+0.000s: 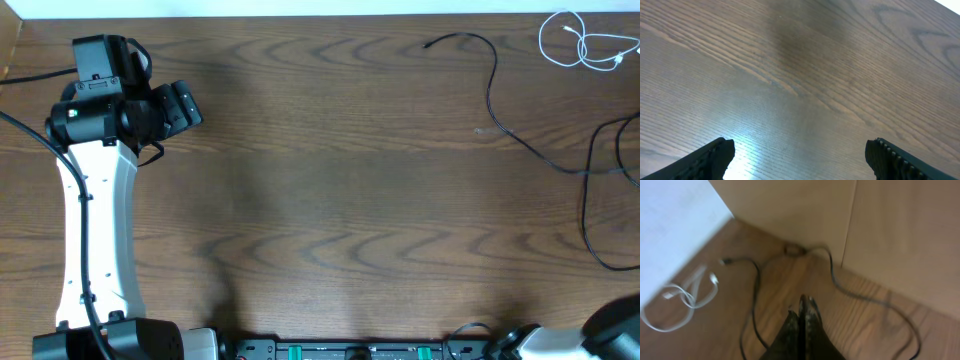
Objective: Untangle cables
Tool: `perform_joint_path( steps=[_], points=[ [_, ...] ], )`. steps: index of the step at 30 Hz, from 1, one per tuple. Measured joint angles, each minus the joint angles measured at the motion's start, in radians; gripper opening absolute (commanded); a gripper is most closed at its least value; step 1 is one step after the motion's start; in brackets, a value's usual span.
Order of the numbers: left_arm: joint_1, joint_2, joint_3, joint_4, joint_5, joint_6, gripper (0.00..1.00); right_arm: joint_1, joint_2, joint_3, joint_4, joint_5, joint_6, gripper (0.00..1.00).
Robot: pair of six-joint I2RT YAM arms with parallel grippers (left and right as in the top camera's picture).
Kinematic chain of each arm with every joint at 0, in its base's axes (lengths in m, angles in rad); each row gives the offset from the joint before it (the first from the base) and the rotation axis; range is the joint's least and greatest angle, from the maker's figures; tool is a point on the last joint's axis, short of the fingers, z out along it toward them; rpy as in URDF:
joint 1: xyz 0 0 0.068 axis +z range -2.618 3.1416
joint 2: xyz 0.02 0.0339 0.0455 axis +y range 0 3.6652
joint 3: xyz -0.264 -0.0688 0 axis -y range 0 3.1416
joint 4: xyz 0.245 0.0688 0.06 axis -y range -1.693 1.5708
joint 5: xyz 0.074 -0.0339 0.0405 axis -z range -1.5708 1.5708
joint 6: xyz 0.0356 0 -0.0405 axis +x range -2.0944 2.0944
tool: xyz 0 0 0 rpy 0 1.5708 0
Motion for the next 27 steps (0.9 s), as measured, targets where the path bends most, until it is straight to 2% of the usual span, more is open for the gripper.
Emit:
perform_joint_path(
  steps=[1, 5, 10, 15, 17, 21, 23, 27],
  points=[
    [0.000, 0.000, 0.000, 0.000, 0.000, 0.000, 0.89, 0.004, 0.051, 0.008, -0.014, 0.002, -0.001, 0.99],
    [0.000, 0.000, 0.000, 0.000, 0.000, 0.000, 0.89, 0.022, 0.186, 0.011, -0.044, -0.001, -0.003, 0.99],
    [0.000, 0.000, 0.000, 0.000, 0.000, 0.000, 0.89, 0.065, 0.197, 0.059, -0.048, -0.117, -0.041, 0.99],
    [0.000, 0.000, 0.000, 0.000, 0.000, 0.000, 0.89, 0.213, 0.192, 0.089, -0.045, -0.137, -0.123, 0.99],
    [0.000, 0.000, 0.000, 0.000, 0.000, 0.000, 0.89, 0.242, 0.192, 0.089, -0.041, -0.076, -0.042, 0.99],
    [0.000, 0.000, 0.000, 0.000, 0.000, 0.000, 0.89, 0.238, 0.192, 0.089, 0.008, -0.262, 0.015, 0.99],
    [0.000, 0.000, 0.000, 0.000, 0.000, 0.000, 0.89, 0.298, 0.193, 0.089, 0.019, -0.360, 0.008, 0.99],
    [0.000, 0.000, 0.000, 0.000, 0.000, 0.000, 0.89, 0.462, 0.215, 0.089, 0.058, -0.379, -0.028, 0.99]
  ],
)
